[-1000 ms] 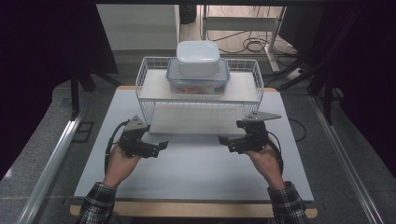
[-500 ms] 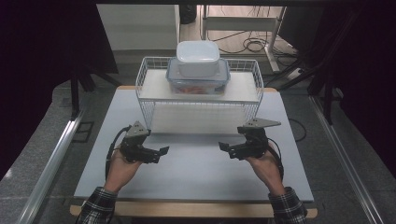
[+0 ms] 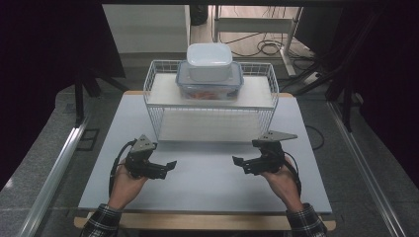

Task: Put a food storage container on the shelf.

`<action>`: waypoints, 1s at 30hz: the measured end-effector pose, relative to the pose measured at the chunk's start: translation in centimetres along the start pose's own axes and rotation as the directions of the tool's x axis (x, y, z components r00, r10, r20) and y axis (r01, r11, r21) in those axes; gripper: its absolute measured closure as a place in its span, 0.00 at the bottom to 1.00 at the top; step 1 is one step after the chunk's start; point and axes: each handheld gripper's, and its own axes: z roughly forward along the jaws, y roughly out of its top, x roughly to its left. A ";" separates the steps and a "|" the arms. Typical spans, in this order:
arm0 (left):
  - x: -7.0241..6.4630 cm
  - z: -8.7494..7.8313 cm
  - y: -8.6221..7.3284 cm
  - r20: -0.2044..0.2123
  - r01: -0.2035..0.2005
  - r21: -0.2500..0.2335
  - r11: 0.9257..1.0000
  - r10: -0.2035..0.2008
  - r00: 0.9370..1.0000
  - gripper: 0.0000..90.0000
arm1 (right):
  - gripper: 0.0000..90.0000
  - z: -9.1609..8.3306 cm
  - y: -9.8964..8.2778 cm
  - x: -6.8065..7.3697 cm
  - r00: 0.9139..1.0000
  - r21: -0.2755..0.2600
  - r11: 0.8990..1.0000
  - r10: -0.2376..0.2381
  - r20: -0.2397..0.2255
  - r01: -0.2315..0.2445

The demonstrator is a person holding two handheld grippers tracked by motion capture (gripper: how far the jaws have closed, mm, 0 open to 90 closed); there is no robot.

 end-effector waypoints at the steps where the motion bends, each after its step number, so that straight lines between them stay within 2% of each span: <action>1: -0.1 -0.1 -0.1 -0.001 0.001 -0.002 1.000 -0.001 1.000 0.04 | 0.01 -0.1 -0.1 0.1 1.000 0.002 1.000 0.004 -0.001 -0.004; 7: -0.2 -0.7 -0.5 -0.013 0.003 -0.009 1.000 -0.003 1.000 0.04 | 0.01 -0.4 -0.6 0.2 1.000 -0.001 1.000 0.006 0.000 -0.006; 16: 0.1 -0.9 -2.2 -0.032 0.025 -0.003 1.000 -0.025 0.999 0.04 | 0.01 -1.0 -1.6 -0.2 1.000 -0.002 1.000 0.019 0.019 -0.019; 24: 0.1 -1.6 -3.7 -0.037 0.053 -0.019 0.998 -0.053 0.998 0.04 | 0.01 -1.6 -2.5 -0.5 0.999 -0.007 1.000 0.019 0.031 -0.019; 30: 0.0 -1.7 -4.6 -0.045 0.057 -0.013 0.998 -0.057 0.997 0.04 | 0.01 -2.1 -3.2 -0.7 0.999 -0.016 0.999 0.030 0.041 -0.029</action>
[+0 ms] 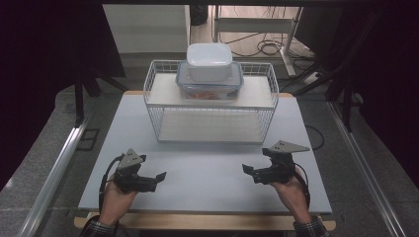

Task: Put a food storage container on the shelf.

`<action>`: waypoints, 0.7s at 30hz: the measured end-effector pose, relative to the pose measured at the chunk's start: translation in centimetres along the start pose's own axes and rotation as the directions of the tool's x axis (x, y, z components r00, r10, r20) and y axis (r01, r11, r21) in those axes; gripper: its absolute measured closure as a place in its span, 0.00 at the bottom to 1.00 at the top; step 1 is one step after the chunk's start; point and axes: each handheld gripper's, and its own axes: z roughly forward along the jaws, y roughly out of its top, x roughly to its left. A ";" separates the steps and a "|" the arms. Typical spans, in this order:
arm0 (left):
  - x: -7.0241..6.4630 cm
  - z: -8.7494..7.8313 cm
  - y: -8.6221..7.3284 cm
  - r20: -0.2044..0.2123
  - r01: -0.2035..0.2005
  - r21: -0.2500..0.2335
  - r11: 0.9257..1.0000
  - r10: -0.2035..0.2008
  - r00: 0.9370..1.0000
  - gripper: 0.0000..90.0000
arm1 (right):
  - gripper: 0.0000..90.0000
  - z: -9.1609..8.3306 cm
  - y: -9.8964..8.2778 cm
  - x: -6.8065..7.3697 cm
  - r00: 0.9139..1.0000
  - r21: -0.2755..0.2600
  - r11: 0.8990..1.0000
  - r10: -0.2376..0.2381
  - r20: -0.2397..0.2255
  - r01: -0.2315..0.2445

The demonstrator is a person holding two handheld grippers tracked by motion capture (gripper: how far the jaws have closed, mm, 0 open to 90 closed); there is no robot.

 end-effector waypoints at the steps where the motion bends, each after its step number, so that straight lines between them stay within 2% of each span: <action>1: 0.0 0.0 -0.1 -0.001 0.002 0.001 1.000 -0.002 1.000 0.04 | 0.01 -0.1 -0.1 -0.1 1.000 -0.003 1.000 0.001 0.002 -0.001; 9: -0.2 0.5 -1.0 0.003 -0.008 0.025 1.000 0.008 1.000 0.04 | 0.01 -0.5 -1.5 -0.5 1.000 -0.016 1.000 0.017 0.017 -0.017; 12: -0.2 0.6 -1.3 -0.004 -0.014 0.034 0.999 0.014 1.000 0.04 | 0.01 -0.7 -2.0 -0.6 0.999 -0.011 0.999 0.031 0.021 -0.031; 21: -0.1 0.9 -2.1 -0.031 -0.025 0.059 0.998 0.027 0.999 0.02 | 0.01 -0.8 -3.6 -1.0 0.998 0.010 0.999 0.034 0.050 -0.034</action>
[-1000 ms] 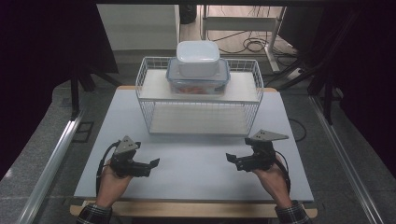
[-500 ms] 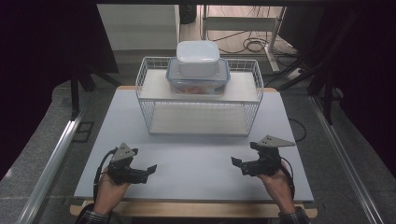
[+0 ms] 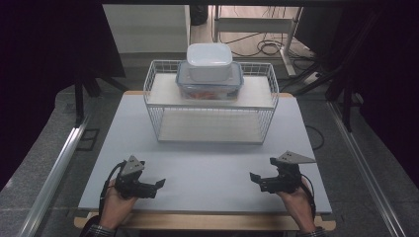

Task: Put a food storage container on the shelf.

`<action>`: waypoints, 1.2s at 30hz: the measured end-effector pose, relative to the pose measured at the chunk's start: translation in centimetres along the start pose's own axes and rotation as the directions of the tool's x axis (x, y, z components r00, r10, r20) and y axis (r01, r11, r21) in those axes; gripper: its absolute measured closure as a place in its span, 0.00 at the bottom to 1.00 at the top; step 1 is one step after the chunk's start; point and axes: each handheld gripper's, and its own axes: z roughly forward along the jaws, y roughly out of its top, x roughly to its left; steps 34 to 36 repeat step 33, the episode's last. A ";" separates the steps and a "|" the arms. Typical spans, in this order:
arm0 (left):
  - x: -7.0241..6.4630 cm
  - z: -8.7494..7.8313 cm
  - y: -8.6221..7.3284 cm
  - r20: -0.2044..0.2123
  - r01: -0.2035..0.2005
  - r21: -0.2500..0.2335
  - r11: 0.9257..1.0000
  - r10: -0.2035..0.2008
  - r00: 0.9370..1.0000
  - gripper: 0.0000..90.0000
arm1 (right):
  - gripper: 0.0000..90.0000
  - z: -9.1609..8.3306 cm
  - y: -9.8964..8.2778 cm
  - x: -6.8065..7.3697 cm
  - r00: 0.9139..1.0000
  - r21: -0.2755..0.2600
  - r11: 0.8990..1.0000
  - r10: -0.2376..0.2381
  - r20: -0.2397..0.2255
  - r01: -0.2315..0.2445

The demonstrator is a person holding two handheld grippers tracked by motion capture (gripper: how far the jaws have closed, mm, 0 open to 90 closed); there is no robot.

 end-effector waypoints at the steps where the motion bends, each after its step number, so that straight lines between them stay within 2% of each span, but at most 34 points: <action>1: 0.0 0.0 -0.1 -0.001 -0.001 0.002 1.000 0.001 1.000 0.02 | 0.01 0.0 -0.2 0.0 1.000 0.004 1.000 0.000 0.004 0.000; 16: 0.3 0.8 -1.0 -0.022 -0.008 0.023 1.000 0.009 1.000 0.01 | 0.01 0.4 -2.3 -0.7 0.999 0.054 0.998 0.009 0.034 -0.011; 23: 0.2 1.4 -1.2 -0.013 -0.015 0.061 0.998 0.016 1.000 0.00 | 0.01 1.0 -2.9 -1.0 0.999 0.084 0.996 0.026 0.030 -0.028; 29: 0.1 2.1 -1.3 -0.011 -0.027 0.117 0.993 0.028 1.000 0.00 | 0.01 1.6 -3.3 -1.2 0.999 0.118 0.992 0.034 0.031 -0.037; 36: 0.1 2.1 -1.3 -0.008 -0.023 0.116 0.993 0.024 1.000 0.00 | 0.01 1.8 -3.4 -1.2 0.999 0.130 0.991 0.027 0.037 -0.031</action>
